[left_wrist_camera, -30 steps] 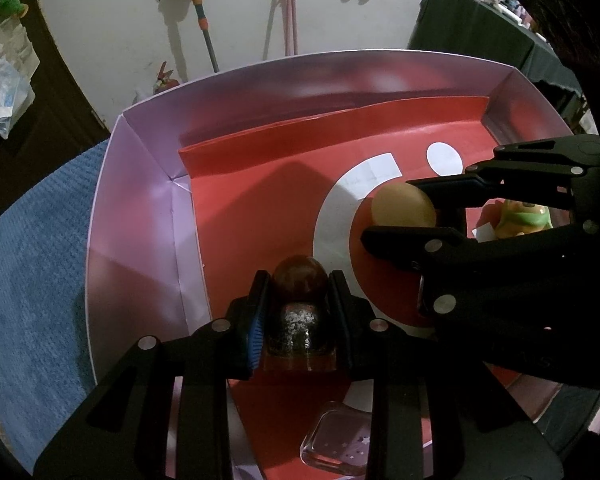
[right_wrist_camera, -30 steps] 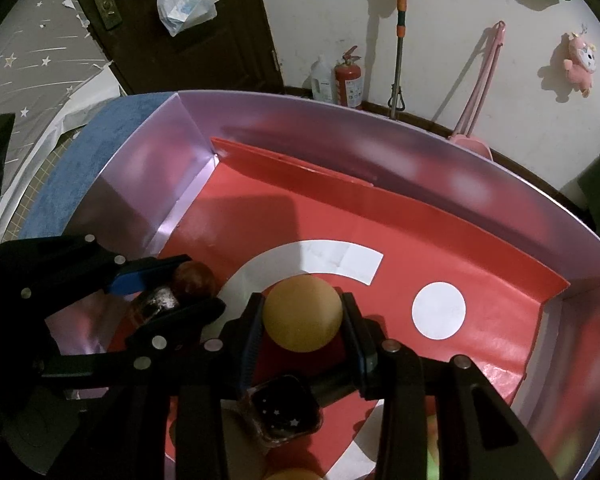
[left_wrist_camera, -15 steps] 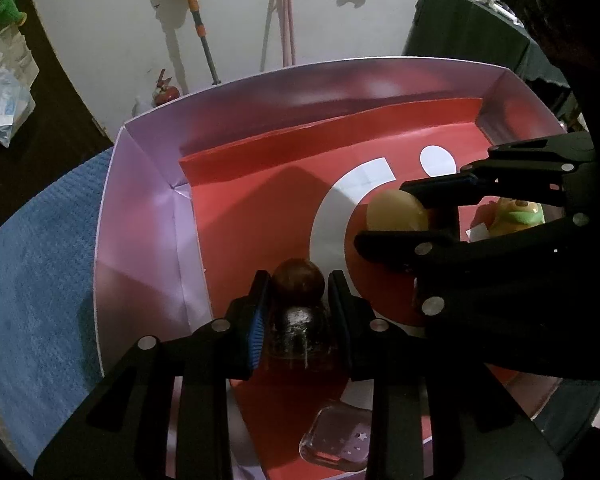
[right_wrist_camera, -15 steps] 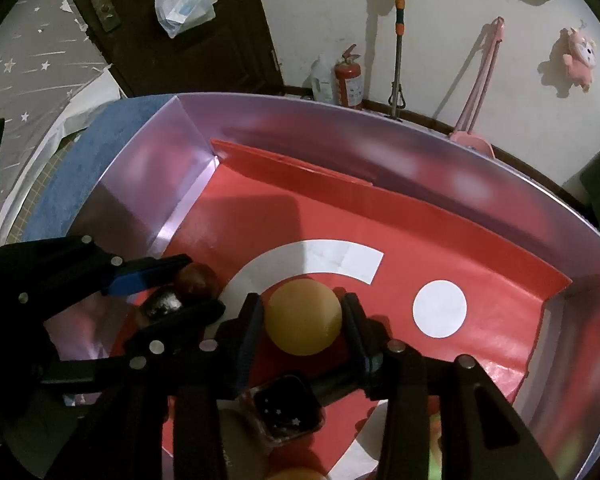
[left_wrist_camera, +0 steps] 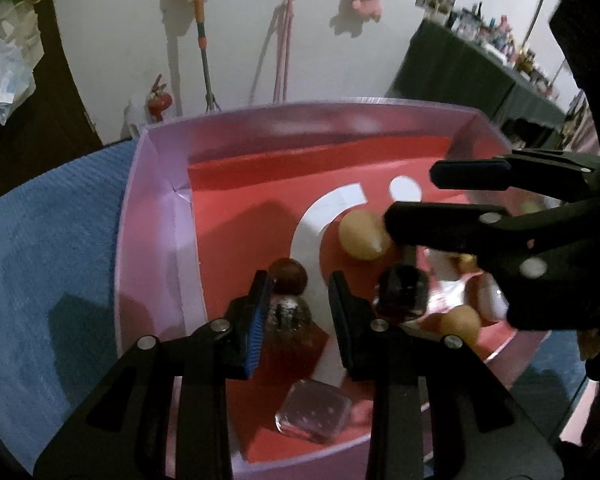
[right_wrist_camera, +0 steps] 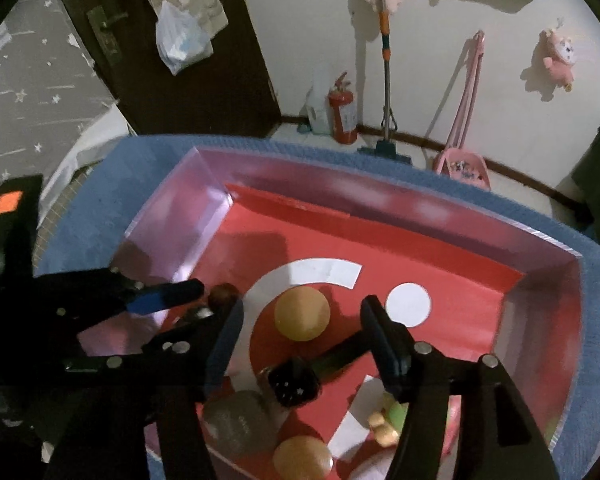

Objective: Organize rigid objects
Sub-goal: 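Lift both tools out of the tray away from the placed items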

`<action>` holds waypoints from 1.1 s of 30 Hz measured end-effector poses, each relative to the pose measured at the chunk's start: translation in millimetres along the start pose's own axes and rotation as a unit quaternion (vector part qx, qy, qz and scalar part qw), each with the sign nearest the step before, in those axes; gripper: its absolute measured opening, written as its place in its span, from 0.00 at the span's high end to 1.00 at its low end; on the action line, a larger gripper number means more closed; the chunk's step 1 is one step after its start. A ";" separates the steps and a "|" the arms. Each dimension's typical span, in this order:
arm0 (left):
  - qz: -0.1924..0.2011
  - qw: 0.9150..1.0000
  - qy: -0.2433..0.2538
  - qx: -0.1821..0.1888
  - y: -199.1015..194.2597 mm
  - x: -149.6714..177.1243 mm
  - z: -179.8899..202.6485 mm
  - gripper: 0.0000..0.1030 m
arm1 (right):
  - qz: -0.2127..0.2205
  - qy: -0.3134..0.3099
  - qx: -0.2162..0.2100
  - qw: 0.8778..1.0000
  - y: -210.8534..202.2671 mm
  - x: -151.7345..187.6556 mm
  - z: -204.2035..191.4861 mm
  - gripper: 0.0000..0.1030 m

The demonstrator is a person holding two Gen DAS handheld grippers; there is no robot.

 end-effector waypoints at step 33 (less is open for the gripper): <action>0.286 0.954 0.018 -0.086 -189.6 140.3 126.3 0.08 | 0.294 -0.015 0.014 0.956 -227.8 227.2 -19.5 0.00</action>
Point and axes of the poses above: each gripper's, at about its wrist camera, not at the fingertips, and y roughly the way its jaws point, z to its right, x to its underside, the point moved 2 cm from there along y, roughly the way its jaws point, and after that the axes turned 14 degrees about y, right-handed, at the moved point
